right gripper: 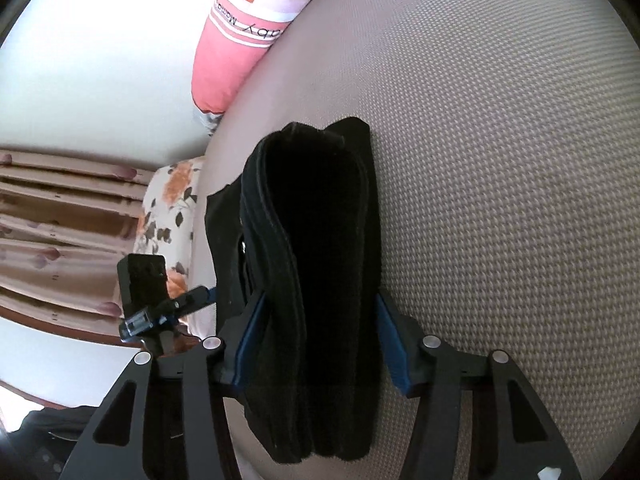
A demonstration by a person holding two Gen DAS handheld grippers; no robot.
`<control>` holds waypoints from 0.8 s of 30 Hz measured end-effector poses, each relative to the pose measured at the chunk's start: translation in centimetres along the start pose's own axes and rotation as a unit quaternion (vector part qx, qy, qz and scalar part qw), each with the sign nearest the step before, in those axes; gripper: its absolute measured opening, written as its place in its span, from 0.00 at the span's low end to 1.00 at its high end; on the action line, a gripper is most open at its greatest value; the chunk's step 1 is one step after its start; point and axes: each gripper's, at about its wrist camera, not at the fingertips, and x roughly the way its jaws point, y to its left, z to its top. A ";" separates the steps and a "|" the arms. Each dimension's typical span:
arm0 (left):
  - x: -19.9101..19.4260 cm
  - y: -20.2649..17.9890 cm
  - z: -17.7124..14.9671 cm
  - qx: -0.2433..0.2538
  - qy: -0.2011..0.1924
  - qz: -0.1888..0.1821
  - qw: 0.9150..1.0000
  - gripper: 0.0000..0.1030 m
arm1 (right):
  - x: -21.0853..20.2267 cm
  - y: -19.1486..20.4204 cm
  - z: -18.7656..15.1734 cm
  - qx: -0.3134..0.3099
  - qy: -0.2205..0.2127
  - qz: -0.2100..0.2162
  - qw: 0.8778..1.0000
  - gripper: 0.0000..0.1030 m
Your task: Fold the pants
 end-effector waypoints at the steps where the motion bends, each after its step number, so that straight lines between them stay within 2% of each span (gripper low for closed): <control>1: 0.1 -0.1 0.1 0.001 -0.002 -0.004 1.000 0.74 | 0.3 0.0 0.2 0.003 0.002 0.007 1.000 0.50; 6: 0.0 0.7 0.5 -0.016 0.000 -0.039 0.999 0.74 | 1.4 0.5 1.2 -0.008 0.009 0.013 1.000 0.45; 8: 0.0 0.7 0.5 -0.013 -0.011 -0.036 0.999 0.64 | 1.8 0.6 1.5 -0.008 0.005 0.009 1.000 0.40; 9: 0.1 0.6 0.6 -0.011 -0.017 -0.025 0.999 0.59 | 2.0 0.6 1.7 -0.006 -0.001 0.009 1.000 0.38; 11: -0.2 0.5 0.2 -0.005 -0.028 0.008 1.000 0.41 | 2.0 0.7 1.6 -0.001 -0.011 -0.002 1.000 0.36; 14: -0.7 0.1 -0.5 -0.001 -0.036 0.041 0.998 0.31 | 1.5 1.9 0.8 -0.012 -0.028 -0.037 0.999 0.33; 18: -0.9 -1.4 -1.0 0.016 -0.041 0.102 0.994 0.29 | 1.1 3.8 0.5 -0.026 -0.045 -0.092 0.994 0.31; 21: -1.2 -2.7 -1.6 0.046 -0.054 0.149 0.986 0.26 | 1.1 5.2 0.1 -0.041 -0.060 -0.135 0.988 0.29; 24: -1.5 -3.3 -2.1 0.062 -0.058 0.167 0.982 0.22 | 0.7 5.9 0.0 -0.043 -0.073 -0.141 0.986 0.24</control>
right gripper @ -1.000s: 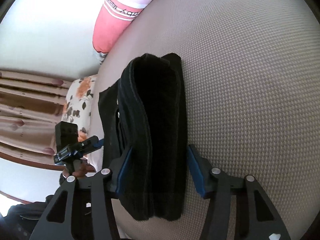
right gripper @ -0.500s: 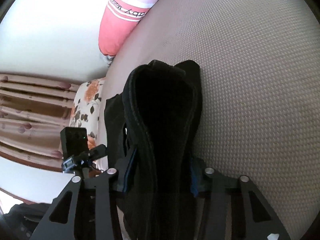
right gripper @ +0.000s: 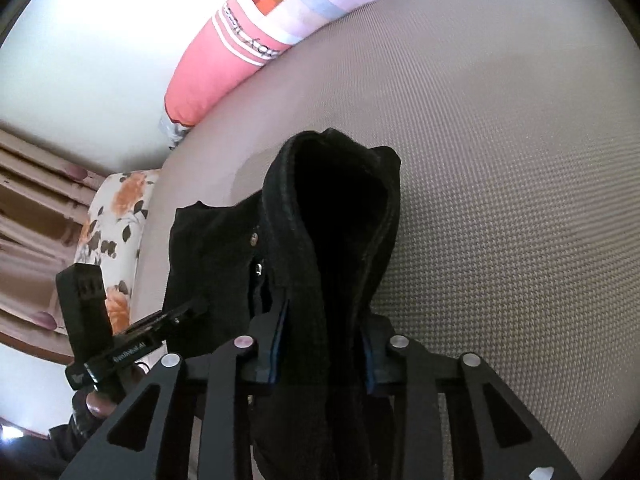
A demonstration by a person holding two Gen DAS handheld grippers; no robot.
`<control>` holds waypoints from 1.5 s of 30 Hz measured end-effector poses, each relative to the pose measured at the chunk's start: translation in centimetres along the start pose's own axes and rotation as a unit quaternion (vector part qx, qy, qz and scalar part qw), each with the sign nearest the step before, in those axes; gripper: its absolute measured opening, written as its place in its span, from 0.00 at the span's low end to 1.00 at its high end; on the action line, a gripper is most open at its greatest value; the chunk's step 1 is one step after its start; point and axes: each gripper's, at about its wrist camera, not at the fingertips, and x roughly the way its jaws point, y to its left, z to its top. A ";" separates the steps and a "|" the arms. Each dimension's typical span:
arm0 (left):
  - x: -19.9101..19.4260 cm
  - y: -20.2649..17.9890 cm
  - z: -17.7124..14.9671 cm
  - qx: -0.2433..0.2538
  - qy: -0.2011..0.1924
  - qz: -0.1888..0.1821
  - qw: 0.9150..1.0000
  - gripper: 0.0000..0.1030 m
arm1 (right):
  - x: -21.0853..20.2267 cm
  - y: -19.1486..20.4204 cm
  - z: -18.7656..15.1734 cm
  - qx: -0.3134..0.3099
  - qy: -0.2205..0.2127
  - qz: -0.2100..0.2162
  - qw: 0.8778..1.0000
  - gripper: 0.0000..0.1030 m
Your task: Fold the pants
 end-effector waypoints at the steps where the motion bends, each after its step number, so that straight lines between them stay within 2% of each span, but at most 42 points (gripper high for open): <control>1: -0.3 0.0 -0.1 0.002 -0.002 0.001 1.000 0.20 | -0.3 0.0 0.0 0.004 -0.003 0.000 1.000 0.23; 10: -2.9 -0.5 0.0 0.023 -0.023 0.009 0.999 0.17 | -1.0 1.6 -0.3 0.006 -0.010 0.002 1.000 0.21; 16: -3.7 -0.3 2.2 0.022 -0.039 0.015 0.999 0.17 | -0.6 3.3 0.7 -0.002 -0.013 0.007 1.000 0.20; 26: -4.0 2.0 7.6 0.018 -0.070 0.037 0.997 0.17 | 2.2 5.9 5.7 -0.022 -0.022 0.029 0.999 0.20; 33: -2.7 3.5 11.7 0.011 -0.080 0.039 0.996 0.17 | 4.3 6.6 10.1 -0.035 -0.023 0.027 0.999 0.20; 45: -1.3 5.2 15.8 0.009 -0.095 0.050 0.994 0.17 | 6.8 6.7 14.0 -0.034 -0.026 0.027 0.999 0.20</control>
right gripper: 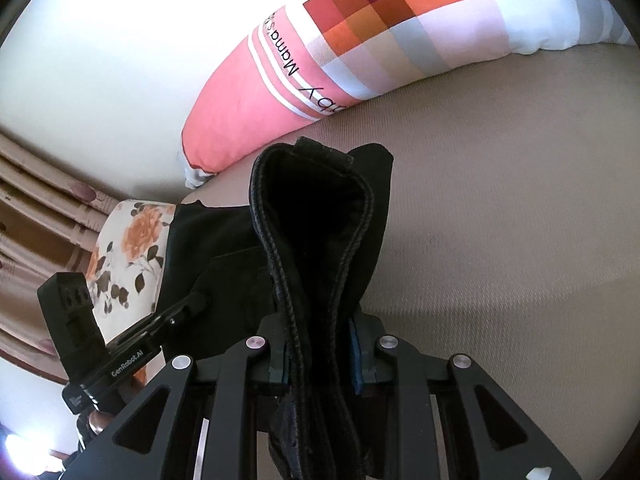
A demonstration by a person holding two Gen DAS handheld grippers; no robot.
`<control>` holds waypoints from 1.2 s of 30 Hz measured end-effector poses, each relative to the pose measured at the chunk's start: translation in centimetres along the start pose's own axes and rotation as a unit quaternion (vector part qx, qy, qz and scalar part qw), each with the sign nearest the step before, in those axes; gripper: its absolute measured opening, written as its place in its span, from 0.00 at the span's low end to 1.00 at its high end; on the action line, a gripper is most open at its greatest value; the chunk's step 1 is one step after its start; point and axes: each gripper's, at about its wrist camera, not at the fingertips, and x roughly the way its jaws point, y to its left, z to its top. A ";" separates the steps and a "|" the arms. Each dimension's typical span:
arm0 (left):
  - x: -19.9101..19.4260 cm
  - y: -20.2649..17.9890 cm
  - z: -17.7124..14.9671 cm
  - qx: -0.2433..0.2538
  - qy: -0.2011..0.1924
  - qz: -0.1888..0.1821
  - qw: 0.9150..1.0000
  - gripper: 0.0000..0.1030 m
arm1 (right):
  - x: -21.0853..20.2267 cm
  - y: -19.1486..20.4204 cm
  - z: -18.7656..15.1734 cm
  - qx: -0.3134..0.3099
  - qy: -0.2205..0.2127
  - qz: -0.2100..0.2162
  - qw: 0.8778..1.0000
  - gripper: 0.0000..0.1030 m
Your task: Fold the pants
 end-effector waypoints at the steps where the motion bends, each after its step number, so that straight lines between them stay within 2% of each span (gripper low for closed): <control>1: 0.3 0.2 0.3 -0.001 -0.001 0.002 1.000 0.17 | 0.2 0.1 0.3 -0.002 0.000 -0.001 1.000 0.20; 5: 1.4 1.0 1.1 -0.005 -0.005 0.009 1.000 0.17 | 1.4 0.0 1.4 -0.006 -0.001 -0.004 1.000 0.20; 8: 3.0 1.7 1.0 -0.003 0.002 0.016 1.000 0.17 | 2.6 -0.4 1.8 -0.007 0.001 -0.031 0.999 0.21; 9: 3.7 2.0 0.8 -0.004 0.009 0.023 1.000 0.18 | 3.1 -0.7 1.8 -0.006 0.005 -0.049 0.999 0.24; 11: 5.0 2.7 0.1 -0.007 0.019 0.035 0.999 0.27 | 3.9 -1.2 1.5 -0.007 0.005 -0.098 0.995 0.34; 14: 5.8 3.2 -0.6 -0.013 0.019 0.042 0.999 0.41 | 4.1 -1.5 0.9 -0.014 -0.004 -0.124 0.992 0.44; 15: 5.9 3.4 -0.8 -0.013 0.019 0.045 0.999 0.44 | 4.1 -1.5 0.7 -0.022 -0.008 -0.140 0.990 0.50; 17: 6.1 3.5 -1.2 -0.013 0.015 0.056 0.998 0.55 | 4.0 -1.5 0.1 -0.034 -0.011 -0.159 0.987 0.53; 20: 5.8 3.4 -1.8 -0.006 0.011 0.073 0.997 0.65 | 3.5 -1.9 -1.0 -0.032 -0.011 -0.165 0.986 0.54; 24: 4.6 3.2 -2.8 -0.006 0.015 0.084 0.996 0.65 | 1.8 -2.0 -2.5 -0.030 -0.025 -0.171 0.984 0.59; 29: 2.2 2.3 -4.6 0.003 0.013 0.116 0.993 0.65 | -0.8 -1.1 -4.3 -0.027 -0.052 -0.172 0.983 0.62; 32: 0.2 1.7 -6.2 0.006 0.010 0.124 0.992 0.65 | -2.1 0.4 -5.7 -0.040 -0.067 -0.191 0.979 0.63; 36: -2.5 1.0 -8.3 0.005 -0.012 0.139 0.990 0.65 | -3.2 1.9 -7.8 -0.065 -0.070 -0.199 0.975 0.63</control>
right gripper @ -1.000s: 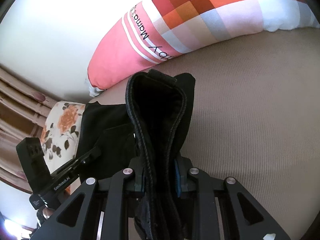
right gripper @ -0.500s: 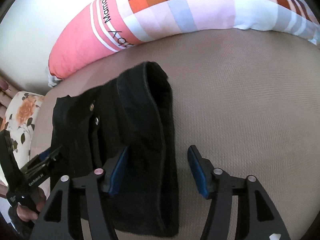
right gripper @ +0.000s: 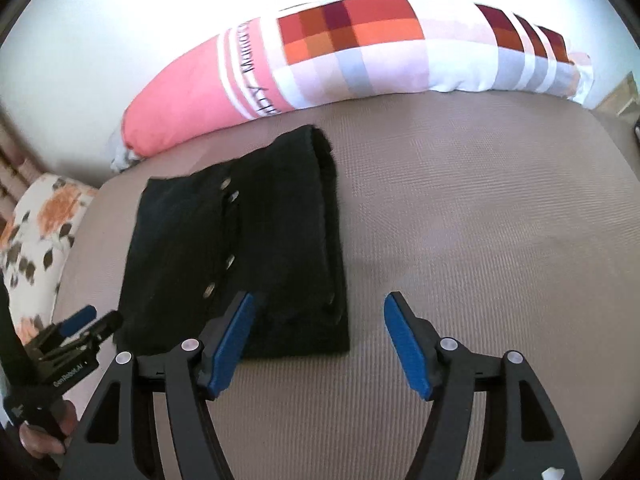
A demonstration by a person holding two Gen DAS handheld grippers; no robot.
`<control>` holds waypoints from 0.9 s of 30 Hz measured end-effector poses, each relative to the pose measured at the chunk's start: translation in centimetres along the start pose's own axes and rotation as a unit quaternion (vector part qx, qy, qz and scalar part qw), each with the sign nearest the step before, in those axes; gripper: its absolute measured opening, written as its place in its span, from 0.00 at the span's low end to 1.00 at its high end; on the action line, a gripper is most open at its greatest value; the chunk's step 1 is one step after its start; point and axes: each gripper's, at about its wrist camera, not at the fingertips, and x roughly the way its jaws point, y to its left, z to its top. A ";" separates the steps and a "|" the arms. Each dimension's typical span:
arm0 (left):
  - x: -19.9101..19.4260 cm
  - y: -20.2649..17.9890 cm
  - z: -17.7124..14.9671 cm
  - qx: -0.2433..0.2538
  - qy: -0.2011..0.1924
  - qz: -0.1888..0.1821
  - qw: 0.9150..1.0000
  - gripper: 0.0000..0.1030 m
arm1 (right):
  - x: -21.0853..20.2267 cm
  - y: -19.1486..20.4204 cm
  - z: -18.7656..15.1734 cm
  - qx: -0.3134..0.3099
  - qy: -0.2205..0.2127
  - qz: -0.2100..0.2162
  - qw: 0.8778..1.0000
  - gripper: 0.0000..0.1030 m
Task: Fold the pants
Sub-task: 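Release the jeans stack with both grippers and pull them back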
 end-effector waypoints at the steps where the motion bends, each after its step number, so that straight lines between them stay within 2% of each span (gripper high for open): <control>1: -0.8 0.1 -0.5 -0.004 -0.006 0.004 1.000 0.65 | -0.4 0.2 -0.5 -0.002 0.000 -0.002 1.000 0.63; 6: -4.3 0.2 -3.0 -0.015 -0.032 0.025 0.999 0.65 | -3.0 2.1 -3.4 -0.024 -0.021 -0.007 0.999 0.64; 9: -5.6 -0.2 -4.2 -0.010 -0.035 0.029 0.999 0.66 | -3.9 3.6 -4.7 -0.047 -0.034 -0.017 0.998 0.71; 12: -6.9 -0.9 -5.5 -0.002 -0.042 0.030 0.999 0.66 | -4.8 4.7 -6.0 -0.067 -0.048 -0.029 0.996 0.71; 16: -7.9 -1.3 -6.6 -0.001 -0.045 0.024 0.999 0.66 | -6.0 5.6 -7.2 -0.075 -0.061 -0.029 0.995 0.76; 24: -9.3 -1.7 -7.9 -0.002 -0.059 0.036 0.998 0.66 | -7.4 7.0 -8.7 -0.079 -0.080 -0.044 0.993 0.82; 27: -9.4 -1.7 -8.1 -0.002 -0.063 0.037 0.997 0.66 | -7.8 7.1 -9.2 -0.070 -0.086 -0.037 0.993 0.83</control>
